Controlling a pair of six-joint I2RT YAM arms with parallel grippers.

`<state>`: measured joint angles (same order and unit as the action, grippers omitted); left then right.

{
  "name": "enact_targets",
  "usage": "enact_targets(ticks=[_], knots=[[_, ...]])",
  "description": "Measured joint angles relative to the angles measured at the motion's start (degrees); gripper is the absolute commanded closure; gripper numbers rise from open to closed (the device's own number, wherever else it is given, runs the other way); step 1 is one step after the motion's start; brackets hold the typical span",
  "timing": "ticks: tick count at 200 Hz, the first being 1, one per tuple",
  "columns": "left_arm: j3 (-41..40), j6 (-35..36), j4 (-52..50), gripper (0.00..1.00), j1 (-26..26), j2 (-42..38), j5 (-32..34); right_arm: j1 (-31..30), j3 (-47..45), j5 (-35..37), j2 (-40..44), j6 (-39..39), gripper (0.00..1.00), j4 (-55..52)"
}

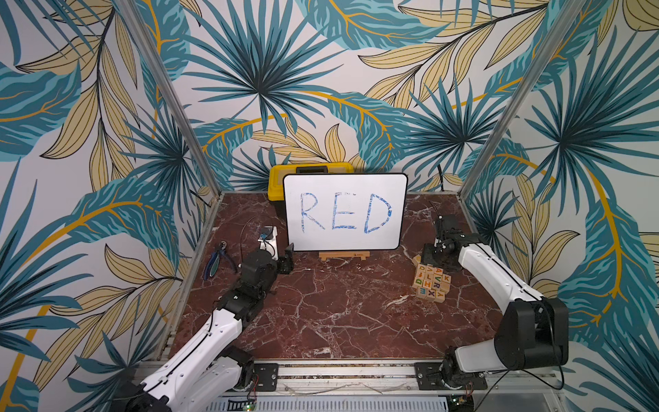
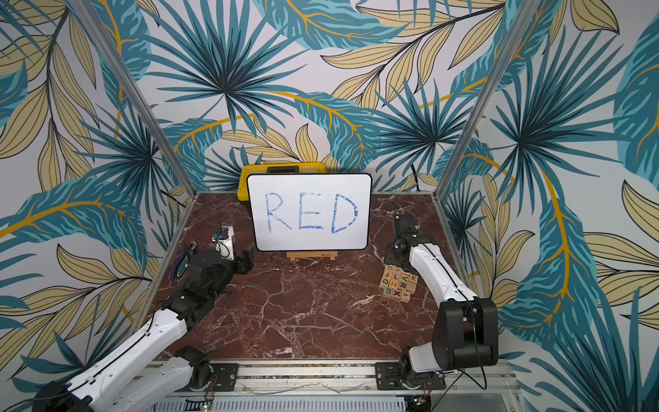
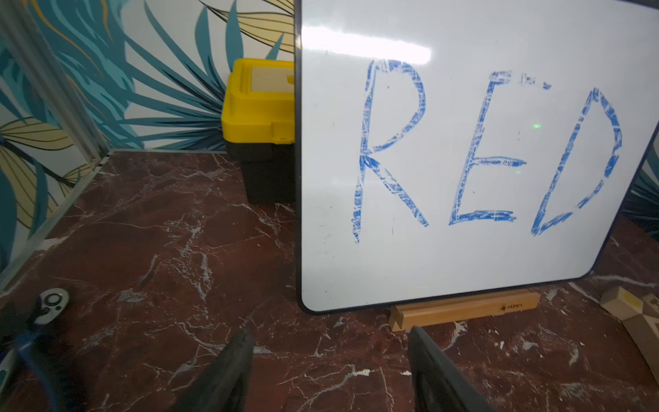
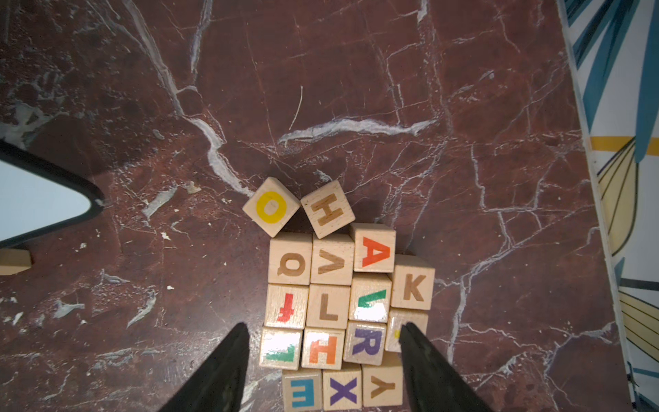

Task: Assemble the uppercase word "red" with letter blocks
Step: Pick up the letter block from the center of the board.

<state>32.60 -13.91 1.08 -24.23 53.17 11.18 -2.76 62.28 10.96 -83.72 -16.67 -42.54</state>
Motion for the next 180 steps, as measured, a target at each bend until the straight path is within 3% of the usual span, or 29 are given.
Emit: enact_targets(ticks=[81, 180], knots=[[6.4, 1.6, -0.9, 0.3, -6.9, 9.4, -4.3, 5.2, 0.7, -3.8, -4.6, -2.1, 0.35, 1.0], [6.9, 1.9, -0.9, 0.29, -7.7, 11.0, -6.9, 10.7, 1.8, -4.8, -6.9, -2.6, 0.43, 1.5]])
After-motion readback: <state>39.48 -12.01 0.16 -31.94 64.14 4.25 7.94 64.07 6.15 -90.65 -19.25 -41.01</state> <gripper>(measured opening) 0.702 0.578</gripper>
